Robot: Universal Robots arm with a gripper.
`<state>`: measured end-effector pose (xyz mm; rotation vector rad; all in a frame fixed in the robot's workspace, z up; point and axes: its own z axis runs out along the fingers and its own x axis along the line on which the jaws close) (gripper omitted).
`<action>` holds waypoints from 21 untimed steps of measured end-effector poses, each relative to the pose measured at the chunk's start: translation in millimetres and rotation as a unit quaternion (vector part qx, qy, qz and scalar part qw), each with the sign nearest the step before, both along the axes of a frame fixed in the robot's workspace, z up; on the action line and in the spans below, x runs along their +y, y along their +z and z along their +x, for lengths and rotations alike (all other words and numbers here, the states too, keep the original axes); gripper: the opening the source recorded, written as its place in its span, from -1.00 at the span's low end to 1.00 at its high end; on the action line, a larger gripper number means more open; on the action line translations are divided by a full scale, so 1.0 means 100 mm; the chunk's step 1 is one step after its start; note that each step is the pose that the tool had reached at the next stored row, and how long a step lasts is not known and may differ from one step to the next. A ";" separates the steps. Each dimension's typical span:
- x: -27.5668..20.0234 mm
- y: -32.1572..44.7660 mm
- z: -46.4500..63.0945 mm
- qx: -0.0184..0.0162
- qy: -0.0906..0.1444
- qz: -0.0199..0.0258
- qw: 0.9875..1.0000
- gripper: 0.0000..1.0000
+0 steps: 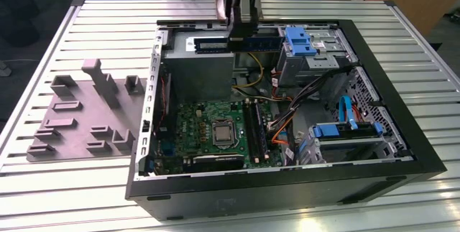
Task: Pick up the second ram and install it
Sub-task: 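Pick up the second ram and move it above second insertion slot, then insert the second ram into the second slot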
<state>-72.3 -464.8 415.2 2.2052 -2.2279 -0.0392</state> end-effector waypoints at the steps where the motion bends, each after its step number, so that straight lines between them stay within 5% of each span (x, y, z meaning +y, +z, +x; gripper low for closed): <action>1: 0.000 0.000 0.02 0.000 0.000 0.000 1.000 -0.72; 14: -0.001 -0.001 0.37 0.000 0.004 0.000 1.000 -0.72; 21: 0.000 -0.001 0.38 0.000 0.004 0.000 1.000 -0.72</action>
